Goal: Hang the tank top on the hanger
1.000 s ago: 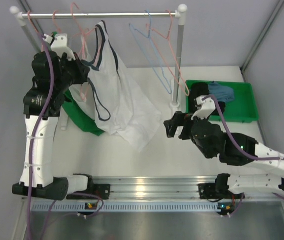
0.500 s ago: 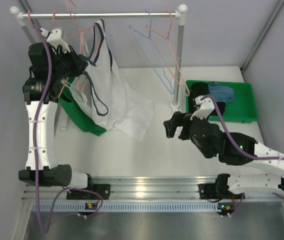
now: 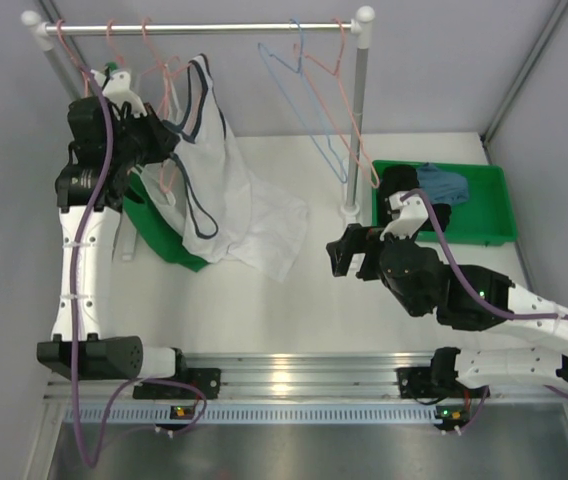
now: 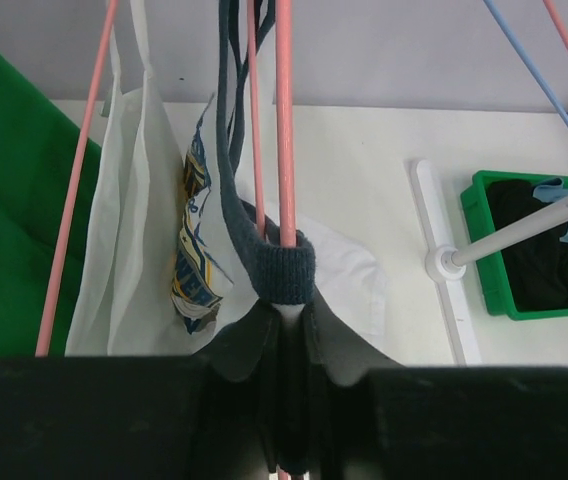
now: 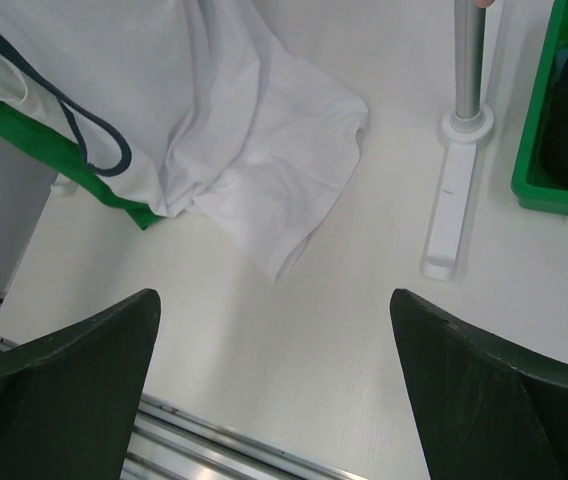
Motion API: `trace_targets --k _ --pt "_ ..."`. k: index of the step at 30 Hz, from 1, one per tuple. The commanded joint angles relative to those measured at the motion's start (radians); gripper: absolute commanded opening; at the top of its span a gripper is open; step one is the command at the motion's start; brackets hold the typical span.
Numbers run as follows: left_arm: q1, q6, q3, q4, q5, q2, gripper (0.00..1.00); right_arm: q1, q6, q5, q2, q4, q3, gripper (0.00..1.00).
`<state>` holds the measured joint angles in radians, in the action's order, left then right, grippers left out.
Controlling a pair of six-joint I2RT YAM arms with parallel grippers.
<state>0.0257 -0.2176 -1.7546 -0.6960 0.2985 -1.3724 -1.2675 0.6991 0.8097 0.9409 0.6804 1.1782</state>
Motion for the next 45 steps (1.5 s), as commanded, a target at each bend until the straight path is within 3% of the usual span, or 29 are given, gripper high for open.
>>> trace_targets --k 1,4,11,29,31,36,39,41,43,45 --pt "0.006 0.004 0.001 0.046 -0.016 0.045 0.19 -0.003 -0.001 0.0 -0.016 -0.016 -0.002 0.98" --pt "0.006 0.009 -0.003 0.04 -0.027 0.058 0.29 -0.003 0.002 -0.001 -0.013 -0.016 -0.005 0.98" --pt "0.006 0.018 -0.009 0.024 -0.045 0.084 0.4 -0.003 -0.001 -0.006 -0.005 -0.012 0.001 0.98" --pt "0.006 0.02 -0.023 -0.056 -0.124 0.214 0.5 0.0 0.013 -0.023 -0.017 -0.021 -0.044 1.0" --pt "0.005 0.006 -0.022 -0.057 -0.089 0.228 0.51 0.0 0.019 -0.024 -0.03 -0.022 -0.054 1.0" --pt "0.002 -0.096 0.067 -0.007 0.137 0.277 0.66 0.0 0.019 -0.012 -0.068 -0.028 -0.092 1.0" --pt "-0.077 -0.141 0.213 0.059 0.157 0.347 0.66 0.0 0.016 -0.003 -0.093 -0.031 -0.115 1.0" --pt "-0.212 -0.144 0.31 0.07 0.101 0.39 0.66 0.0 0.017 0.003 -0.109 -0.027 -0.127 1.0" --pt "-0.4 -0.143 0.401 0.07 -0.05 0.418 0.64 0.0 0.019 0.011 -0.129 -0.021 -0.15 1.0" --pt "-0.51 -0.155 0.472 0.085 -0.186 0.446 0.64 0.002 0.036 0.019 -0.146 -0.007 -0.173 1.0"
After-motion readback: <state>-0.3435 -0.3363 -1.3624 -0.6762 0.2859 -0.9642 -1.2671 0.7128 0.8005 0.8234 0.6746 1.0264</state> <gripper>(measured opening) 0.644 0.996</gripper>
